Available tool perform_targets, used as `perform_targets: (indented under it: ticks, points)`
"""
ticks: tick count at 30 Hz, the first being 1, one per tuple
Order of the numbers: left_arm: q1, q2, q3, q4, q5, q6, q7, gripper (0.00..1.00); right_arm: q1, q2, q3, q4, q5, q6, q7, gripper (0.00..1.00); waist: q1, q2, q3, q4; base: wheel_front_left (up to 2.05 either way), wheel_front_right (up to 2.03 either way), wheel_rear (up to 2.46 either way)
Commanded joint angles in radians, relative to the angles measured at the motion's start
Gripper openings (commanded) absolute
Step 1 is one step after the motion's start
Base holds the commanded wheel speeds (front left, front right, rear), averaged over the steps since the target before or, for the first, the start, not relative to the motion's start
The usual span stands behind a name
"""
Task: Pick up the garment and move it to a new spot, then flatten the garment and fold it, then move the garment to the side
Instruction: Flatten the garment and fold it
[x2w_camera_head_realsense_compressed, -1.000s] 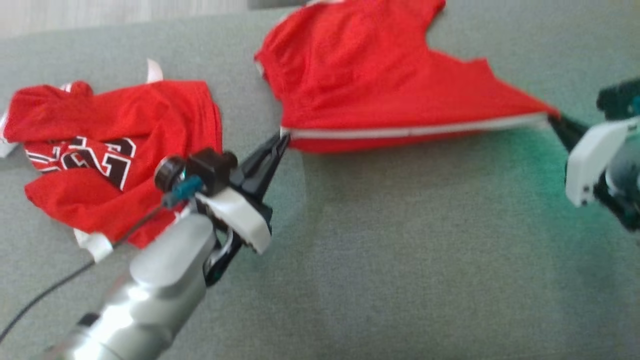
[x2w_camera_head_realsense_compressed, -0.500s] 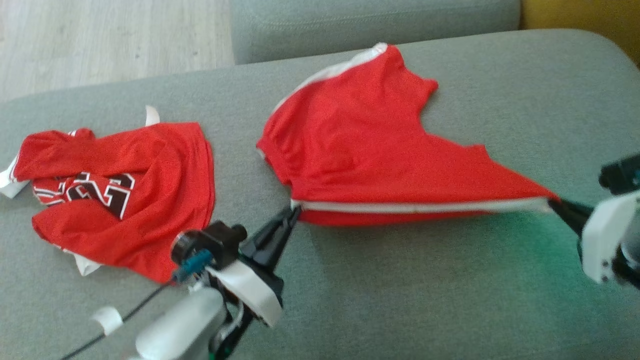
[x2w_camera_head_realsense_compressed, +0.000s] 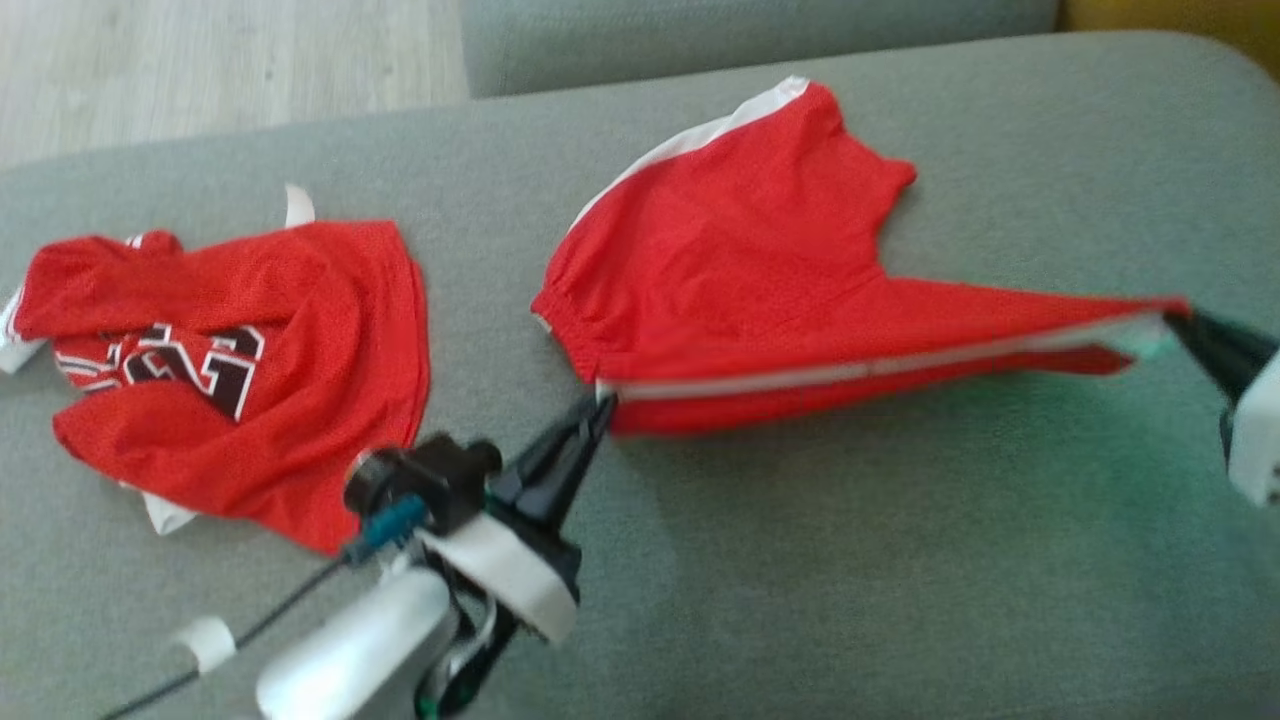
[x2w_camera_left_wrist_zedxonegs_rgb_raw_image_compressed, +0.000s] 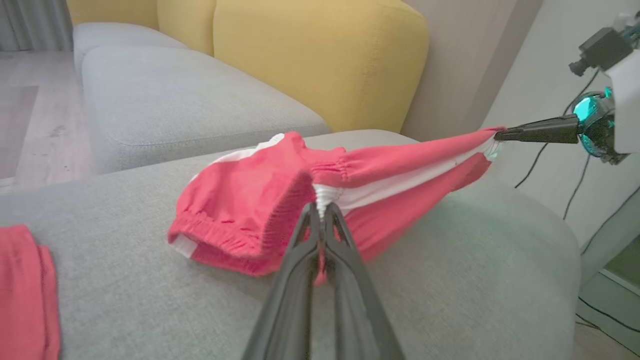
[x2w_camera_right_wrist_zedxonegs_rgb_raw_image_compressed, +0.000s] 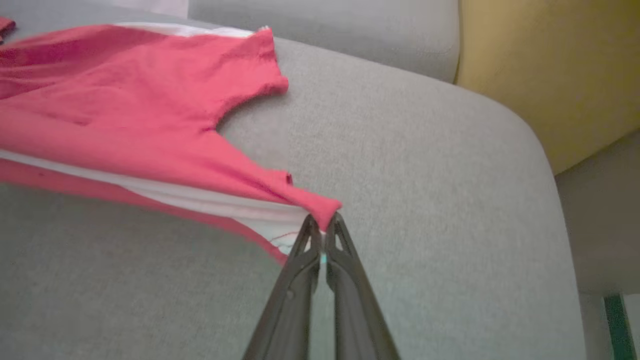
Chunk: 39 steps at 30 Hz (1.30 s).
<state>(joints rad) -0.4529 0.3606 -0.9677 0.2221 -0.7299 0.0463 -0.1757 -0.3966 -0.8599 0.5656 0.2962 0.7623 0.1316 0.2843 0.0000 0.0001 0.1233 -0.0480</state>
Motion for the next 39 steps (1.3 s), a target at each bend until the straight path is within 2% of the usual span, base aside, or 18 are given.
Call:
perform_targets:
  ticks: [1, 7, 11, 19, 24, 35, 36, 37, 38, 39]
  points:
    - [-0.071, 0.027, 0.058, -0.024, -0.003, 0.013, -0.002, 0.0, -0.04, -0.028, -0.026, -0.016, -0.018, -0.001, -0.008, 0.0, 0.0, -0.0001, 0.025, 0.017, 0.0, 0.0, 0.0]
    - [-0.159, 0.021, 0.087, -0.003, 0.007, 0.01, -0.004, 0.0, -0.15, 0.047, -0.087, -0.016, -0.125, -0.001, 0.016, 0.0, 0.0, -0.0001, 0.107, 0.064, 0.0, 0.0, 0.0]
    - [-0.225, 0.0, 0.095, 0.02, 0.011, -0.011, -0.004, 0.0, -0.25, 0.066, -0.086, 0.007, -0.174, -0.001, 0.038, 0.0, 0.0, -0.0001, 0.167, 0.112, 0.0, 0.0, 0.0]
    - [-0.337, -0.067, 0.084, 0.088, 0.022, -0.064, -0.012, 0.0, -0.449, 0.083, -0.03, 0.13, -0.251, -0.001, 0.018, 0.0, 0.0, -0.0001, 0.284, 0.199, 0.0, 0.0, 0.0]
    - [-0.413, -0.117, 0.076, 0.177, 0.032, -0.094, -0.024, 0.0, -0.572, 0.097, 0.028, 0.227, -0.279, -0.001, -0.008, 0.0, 0.0, -0.0001, 0.341, 0.245, 0.0, 0.0, 0.0]
    - [-0.517, -0.204, 0.064, 0.323, 0.04, -0.135, -0.053, 0.0, -0.723, 0.106, 0.143, 0.349, -0.306, -0.001, -0.056, 0.0, 0.0, -0.0001, 0.408, 0.29, 0.0, 0.0, 0.0]
    - [-0.523, -0.209, 0.063, 0.333, 0.04, -0.138, -0.056, 0.0, -0.738, 0.107, 0.146, 0.36, -0.317, -0.001, -0.075, 0.24, 0.0, -0.0001, 0.413, 0.291, 0.0, 0.0, 0.0]
    - [-0.529, -0.214, 0.063, 0.342, 0.04, -0.14, -0.058, 0.39, -0.75, 0.113, 0.144, 0.372, -0.323, -0.001, -0.096, 0.93, 0.0, -0.0001, 0.416, 0.292, 0.0, 0.0, 0.0]
    - [-0.533, -0.217, 0.064, 0.351, 0.04, -0.142, -0.061, 0.51, -0.758, 0.122, 0.141, 0.388, -0.326, -0.001, -0.111, 1.0, 0.0, -0.0001, 0.417, 0.292, 0.0, 0.0, 0.0]
    - [-0.533, -0.217, 0.064, 0.351, 0.04, -0.142, -0.061, 0.51, -0.758, 0.122, 0.141, 0.388, -0.326, -0.001, -0.111, 1.0, 0.0, -0.0001, 0.417, 0.292, 0.0, 0.0, 0.0]
